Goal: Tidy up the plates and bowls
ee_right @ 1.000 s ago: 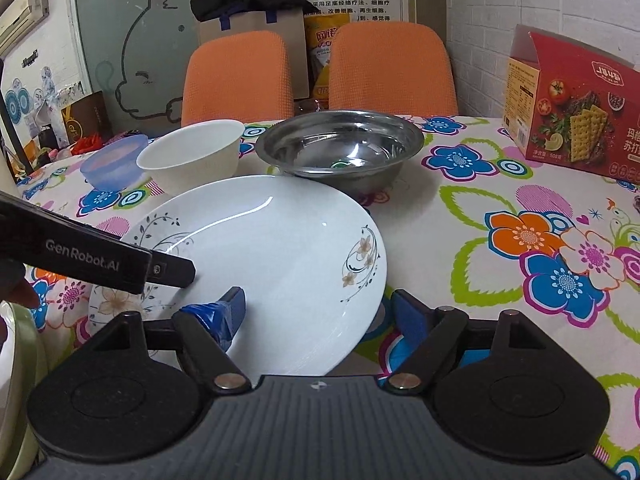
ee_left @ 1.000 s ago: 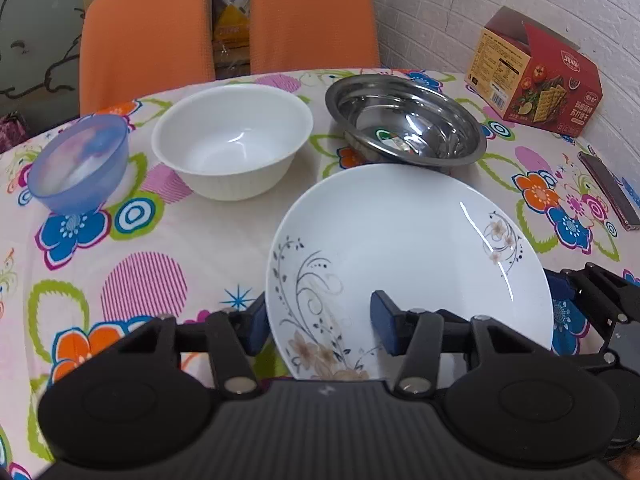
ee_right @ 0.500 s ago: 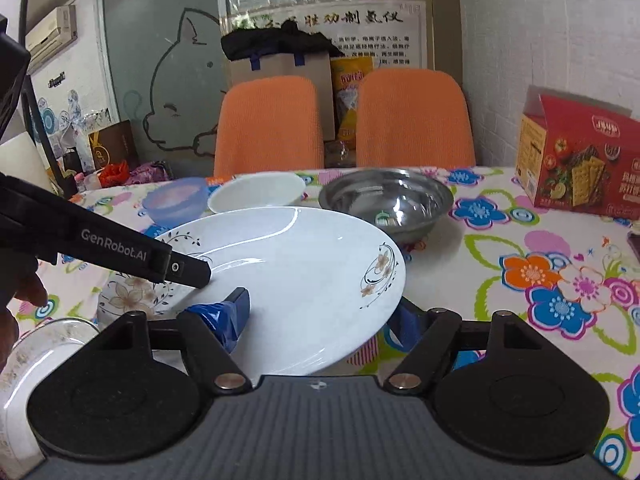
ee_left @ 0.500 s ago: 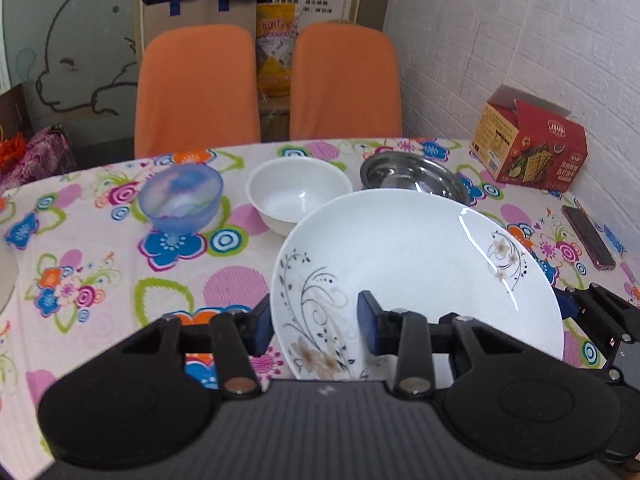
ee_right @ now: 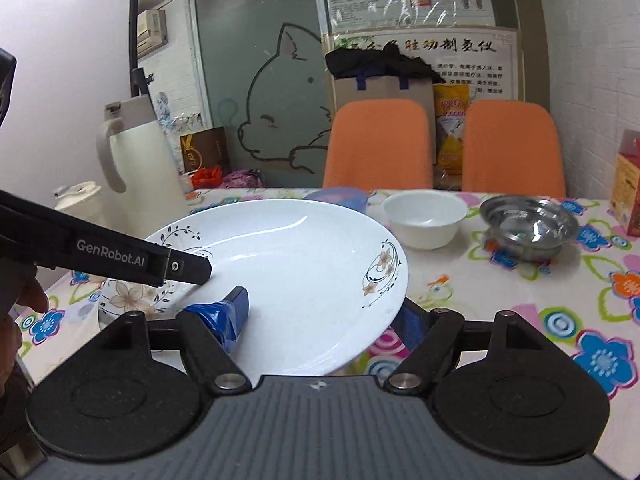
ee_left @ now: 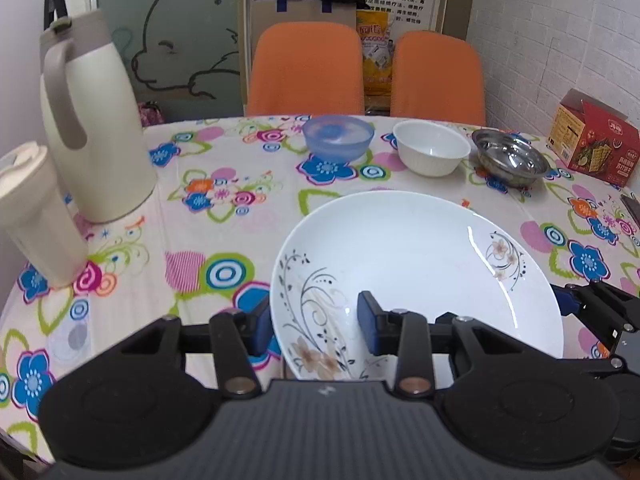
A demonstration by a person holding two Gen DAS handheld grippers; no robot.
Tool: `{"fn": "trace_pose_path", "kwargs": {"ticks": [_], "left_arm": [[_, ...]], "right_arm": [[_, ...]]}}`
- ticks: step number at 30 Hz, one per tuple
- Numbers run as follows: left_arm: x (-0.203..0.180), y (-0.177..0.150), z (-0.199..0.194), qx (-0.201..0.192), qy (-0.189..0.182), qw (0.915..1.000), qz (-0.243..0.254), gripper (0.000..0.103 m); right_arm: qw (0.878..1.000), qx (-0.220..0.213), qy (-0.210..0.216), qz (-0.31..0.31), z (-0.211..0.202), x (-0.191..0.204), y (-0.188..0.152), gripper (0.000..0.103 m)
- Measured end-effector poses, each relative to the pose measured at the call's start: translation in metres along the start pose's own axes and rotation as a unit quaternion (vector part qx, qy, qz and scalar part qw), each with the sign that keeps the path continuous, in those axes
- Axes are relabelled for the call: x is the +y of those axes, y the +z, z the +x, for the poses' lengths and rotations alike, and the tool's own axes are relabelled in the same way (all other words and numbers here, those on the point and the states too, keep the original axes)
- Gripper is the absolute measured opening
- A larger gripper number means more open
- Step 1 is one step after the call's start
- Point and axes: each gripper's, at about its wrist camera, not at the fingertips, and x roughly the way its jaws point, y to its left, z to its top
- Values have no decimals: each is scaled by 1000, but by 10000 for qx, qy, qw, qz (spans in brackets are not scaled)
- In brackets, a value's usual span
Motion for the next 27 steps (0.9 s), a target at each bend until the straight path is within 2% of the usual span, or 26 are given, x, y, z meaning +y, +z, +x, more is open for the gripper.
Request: {"fn": "trace_pose_path", "kwargs": {"ticks": [7, 13, 20, 23, 27], "left_arm": [[6, -29, 9, 38, -107, 9998, -166, 37], [21, -38, 21, 135, -346, 9979, -538, 37], [18, -40, 17, -54, -333, 9986, -404, 38], [18, -37, 11, -195, -348, 9985, -384, 44], [20, -30, 4, -363, -320, 9980, -398, 49]], "right_arm": [[9995, 314, -73, -20, 1, 16, -29, 63], [9993, 256, -84, -248, 1, 21, -38, 63], [9995, 214, -85, -212, 3, 22, -39, 64], [9996, 138, -142, -178, 0, 21, -39, 63], [9990, 44, -427, -145, -3, 20, -38, 65]]}}
